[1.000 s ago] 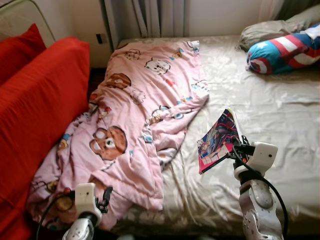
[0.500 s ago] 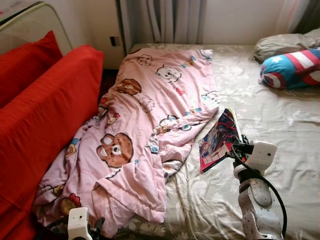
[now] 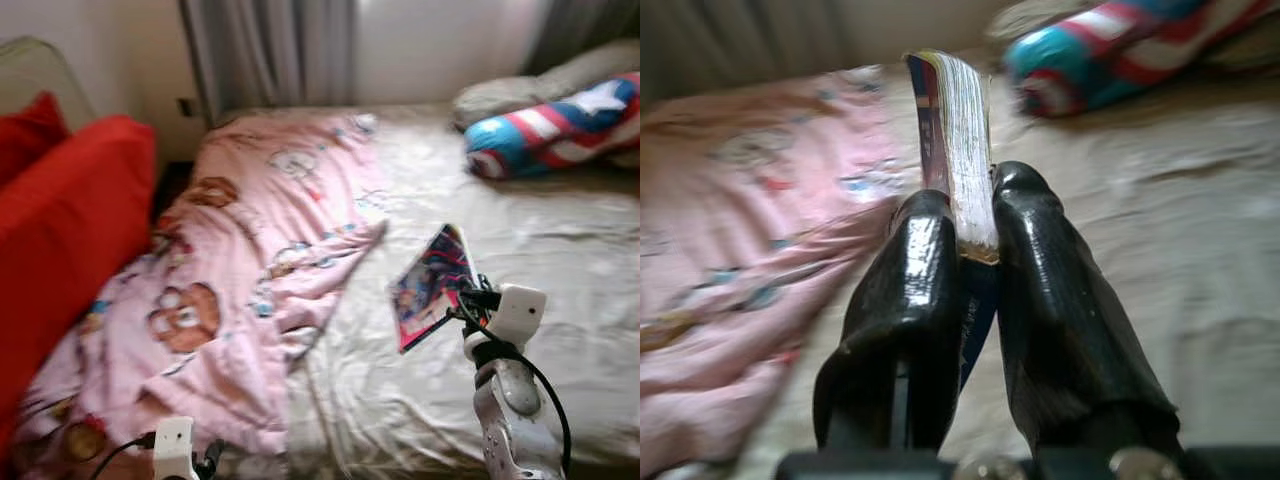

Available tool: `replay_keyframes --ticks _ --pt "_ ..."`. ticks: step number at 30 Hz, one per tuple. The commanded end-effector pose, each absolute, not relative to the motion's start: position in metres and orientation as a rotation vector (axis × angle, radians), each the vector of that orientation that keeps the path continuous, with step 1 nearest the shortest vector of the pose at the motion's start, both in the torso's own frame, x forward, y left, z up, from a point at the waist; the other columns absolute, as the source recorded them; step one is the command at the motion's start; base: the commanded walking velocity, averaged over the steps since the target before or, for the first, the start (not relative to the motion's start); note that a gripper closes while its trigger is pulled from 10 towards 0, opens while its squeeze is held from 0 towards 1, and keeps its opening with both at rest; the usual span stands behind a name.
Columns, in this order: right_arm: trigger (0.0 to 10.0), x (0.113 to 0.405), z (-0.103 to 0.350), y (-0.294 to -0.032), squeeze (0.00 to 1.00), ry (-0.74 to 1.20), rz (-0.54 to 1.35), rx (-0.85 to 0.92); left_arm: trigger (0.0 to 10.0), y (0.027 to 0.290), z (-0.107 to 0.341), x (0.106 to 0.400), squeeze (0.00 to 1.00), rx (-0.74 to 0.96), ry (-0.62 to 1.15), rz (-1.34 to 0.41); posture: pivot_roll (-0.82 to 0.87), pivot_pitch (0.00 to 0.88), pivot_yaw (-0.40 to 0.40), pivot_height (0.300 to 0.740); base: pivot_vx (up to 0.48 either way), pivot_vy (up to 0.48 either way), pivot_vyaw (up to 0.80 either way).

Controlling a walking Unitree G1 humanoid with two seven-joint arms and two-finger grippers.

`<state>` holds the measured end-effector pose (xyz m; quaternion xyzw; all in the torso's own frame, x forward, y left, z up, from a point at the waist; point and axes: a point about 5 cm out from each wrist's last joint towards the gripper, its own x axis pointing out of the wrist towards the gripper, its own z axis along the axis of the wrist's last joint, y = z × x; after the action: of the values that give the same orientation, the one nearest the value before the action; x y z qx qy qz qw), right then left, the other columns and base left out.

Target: Clean up the room

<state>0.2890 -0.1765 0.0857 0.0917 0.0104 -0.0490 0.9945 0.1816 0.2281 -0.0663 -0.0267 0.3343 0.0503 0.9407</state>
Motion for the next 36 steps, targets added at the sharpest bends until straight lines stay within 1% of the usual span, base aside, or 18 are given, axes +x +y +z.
replay_keyframes --ticks 1,33,36 --pt "10.0 0.2917 0.0949 -0.1732 0.0 -0.024 -0.076 0.183 10.0 0.2275 -0.0694 0.1764 0.0 -0.051 0.7 0.106 -0.04 0.093 0.002 0.73 0.0 -0.469 0.0" --pt "10.0 0.2919 0.0956 -0.1639 0.0 -0.02 -0.004 0.161 10.0 0.2241 -0.0716 0.1745 0.0 -0.061 0.709 0.112 -0.05 0.095 0.003 0.73 0.0 -0.465 0.0" --pt "10.0 0.2919 0.0954 -0.1635 0.0 -0.017 0.002 0.161 10.0 0.224 -0.0718 0.1743 0.0 -0.062 0.711 0.114 -0.05 0.095 0.002 0.73 0.0 -0.22 0.0"
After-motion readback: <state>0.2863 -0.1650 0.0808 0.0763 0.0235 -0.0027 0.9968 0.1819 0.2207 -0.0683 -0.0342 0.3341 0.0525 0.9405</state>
